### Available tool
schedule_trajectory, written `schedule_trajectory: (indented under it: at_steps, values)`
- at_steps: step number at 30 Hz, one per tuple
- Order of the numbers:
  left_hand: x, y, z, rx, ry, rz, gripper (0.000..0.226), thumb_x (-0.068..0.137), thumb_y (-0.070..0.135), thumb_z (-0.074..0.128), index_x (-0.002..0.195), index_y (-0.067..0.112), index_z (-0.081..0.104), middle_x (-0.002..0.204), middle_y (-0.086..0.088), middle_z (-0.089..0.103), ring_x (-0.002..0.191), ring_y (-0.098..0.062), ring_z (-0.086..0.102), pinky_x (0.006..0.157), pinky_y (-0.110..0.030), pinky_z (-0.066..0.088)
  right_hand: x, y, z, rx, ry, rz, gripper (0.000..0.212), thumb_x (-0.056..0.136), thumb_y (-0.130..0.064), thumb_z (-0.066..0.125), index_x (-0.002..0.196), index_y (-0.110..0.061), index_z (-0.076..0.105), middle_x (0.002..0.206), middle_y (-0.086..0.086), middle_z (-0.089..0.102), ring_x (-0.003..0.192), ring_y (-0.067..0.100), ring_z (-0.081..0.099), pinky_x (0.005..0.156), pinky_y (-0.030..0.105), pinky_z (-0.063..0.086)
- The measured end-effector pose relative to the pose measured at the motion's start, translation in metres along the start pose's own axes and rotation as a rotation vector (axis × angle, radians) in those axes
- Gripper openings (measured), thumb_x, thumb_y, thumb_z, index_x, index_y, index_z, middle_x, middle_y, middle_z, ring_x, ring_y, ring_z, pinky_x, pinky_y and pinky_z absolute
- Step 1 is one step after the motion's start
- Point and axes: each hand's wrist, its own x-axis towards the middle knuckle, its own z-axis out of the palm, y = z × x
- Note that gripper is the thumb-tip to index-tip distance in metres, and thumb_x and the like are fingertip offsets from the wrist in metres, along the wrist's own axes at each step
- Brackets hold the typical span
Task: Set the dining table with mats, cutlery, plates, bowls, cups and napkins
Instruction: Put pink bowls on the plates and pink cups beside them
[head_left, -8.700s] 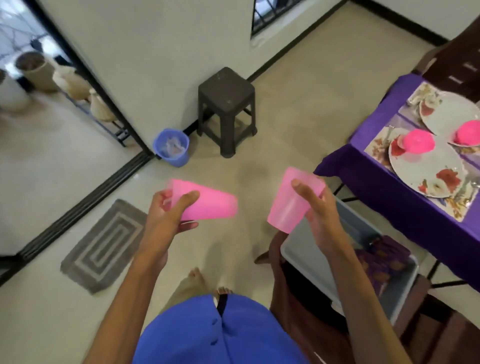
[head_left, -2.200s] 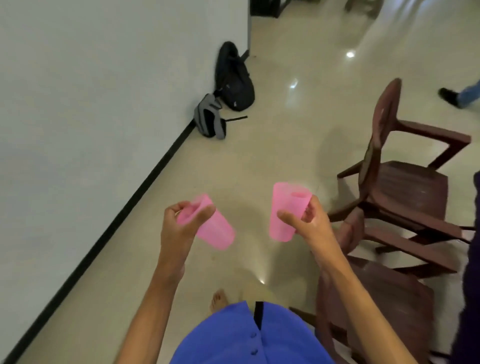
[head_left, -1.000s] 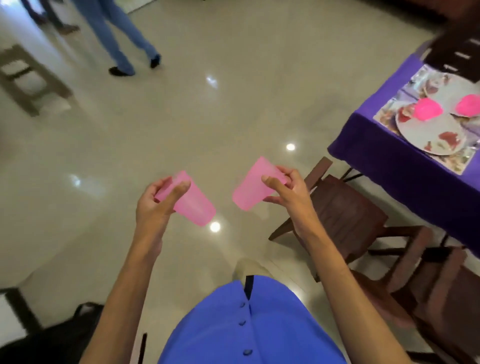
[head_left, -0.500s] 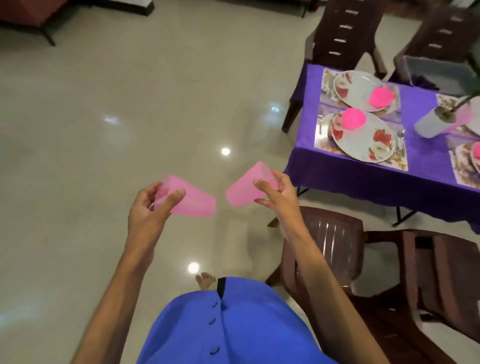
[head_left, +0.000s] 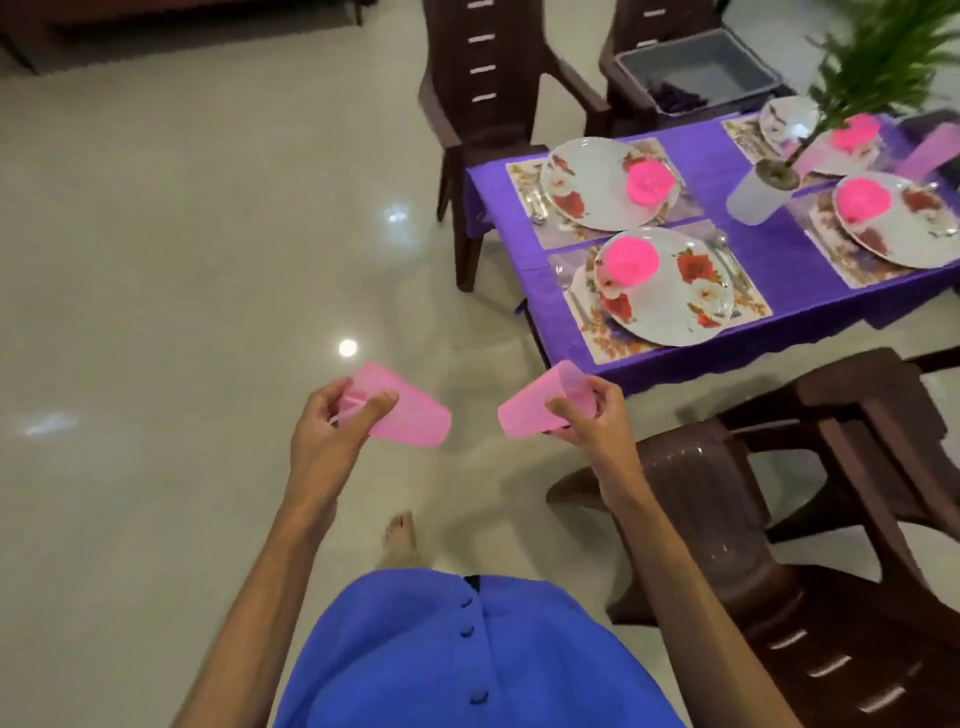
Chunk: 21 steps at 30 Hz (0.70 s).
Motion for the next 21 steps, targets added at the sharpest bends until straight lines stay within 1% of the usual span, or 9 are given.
schedule_trajectory:
  at_steps: [2,5,7,9,11,13,16,18,21]
  values:
    - [0.064,0.031,0.019,0.062,-0.090,0.028,0.090,0.057,0.060,0.090,0.136,0.026,0.061,0.127,0.008,0.068,0.114,-0.010,0.069,0.105,-0.041,0.055,0.023,-0.020,0.010,0.024,0.084,-0.005,0.070,0.079,-0.024,0.089,0.136,-0.018,0.050,0.130,0.000,0.058,0.113,0.019,0.067,0.082,0.043,0.064]
    - [0.141,0.076,0.068,0.179,-0.237,0.070,0.088,0.053,0.057,0.090,0.130,0.025,0.060,0.124,0.009,0.067,0.106,-0.006,0.069,0.092,-0.026,0.055,0.049,-0.040,0.013,0.070,0.216,-0.007,0.067,0.080,-0.023,0.088,0.136,-0.019,0.052,0.131,0.003,0.061,0.109,0.020,0.070,0.076,0.036,0.064]
    - [0.185,0.100,0.106,0.232,-0.317,0.106,0.083,0.056,0.051,0.095,0.125,0.026,0.059,0.120,0.010,0.067,0.101,-0.002,0.069,0.082,-0.018,0.051,0.069,-0.043,0.009,0.055,0.290,-0.006,0.067,0.078,-0.030,0.090,0.134,-0.024,0.055,0.128,-0.003,0.064,0.111,0.018,0.070,0.083,0.044,0.064]
    - [0.232,0.114,0.150,0.315,-0.371,0.146,0.073,0.062,0.041,0.099,0.121,0.029,0.057,0.117,0.013,0.066,0.099,-0.003,0.068,0.079,-0.016,0.051,0.096,-0.045,0.003,0.046,0.359,0.030,0.070,0.071,-0.043,0.093,0.131,-0.034,0.057,0.125,-0.010,0.066,0.113,0.017,0.069,0.091,0.050,0.061]
    - [0.275,0.118,0.189,0.386,-0.392,0.181,0.073,0.061,0.040,0.100,0.119,0.033,0.056,0.117,0.013,0.065,0.103,-0.011,0.068,0.084,-0.024,0.055,0.122,-0.046,-0.001,0.065,0.425,0.056,0.069,0.067,-0.048,0.093,0.126,-0.043,0.058,0.124,-0.012,0.065,0.114,0.017,0.068,0.093,0.052,0.060]
    - [0.316,0.119,0.229,0.479,-0.418,0.222,0.077,0.058,0.042,0.100,0.121,0.033,0.056,0.118,0.009,0.066,0.106,-0.015,0.066,0.090,-0.029,0.054,0.153,-0.049,-0.002,0.114,0.476,0.054,0.066,0.069,-0.045,0.093,0.125,-0.043,0.058,0.123,-0.012,0.065,0.114,0.016,0.067,0.094,0.052,0.059]
    - [0.359,0.120,0.286,0.626,-0.518,0.275,0.086,0.059,0.037,0.100,0.132,0.026,0.056,0.124,0.006,0.063,0.110,-0.015,0.061,0.086,-0.020,0.043,0.196,-0.063,-0.008,0.175,0.538,0.074,0.064,0.074,-0.035,0.092,0.128,-0.039,0.057,0.124,-0.010,0.065,0.115,0.015,0.067,0.095,0.052,0.059]
    - [0.381,0.123,0.317,0.704,-0.583,0.351,0.084,0.063,0.032,0.099,0.134,0.022,0.056,0.123,0.006,0.060,0.111,-0.015,0.059,0.085,-0.017,0.038,0.223,-0.079,-0.012,0.181,0.568,0.089,0.071,0.072,-0.042,0.092,0.132,-0.038,0.054,0.126,-0.010,0.065,0.116,0.016,0.067,0.095,0.052,0.059]
    - [0.403,0.128,0.350,0.761,-0.657,0.426,0.089,0.067,0.031,0.097,0.143,0.016,0.052,0.133,0.001,0.057,0.123,-0.020,0.054,0.094,-0.021,0.038,0.248,-0.103,-0.018,0.182,0.625,0.115,0.078,0.066,-0.053,0.092,0.132,-0.041,0.053,0.126,-0.013,0.065,0.113,0.018,0.069,0.089,0.051,0.061]
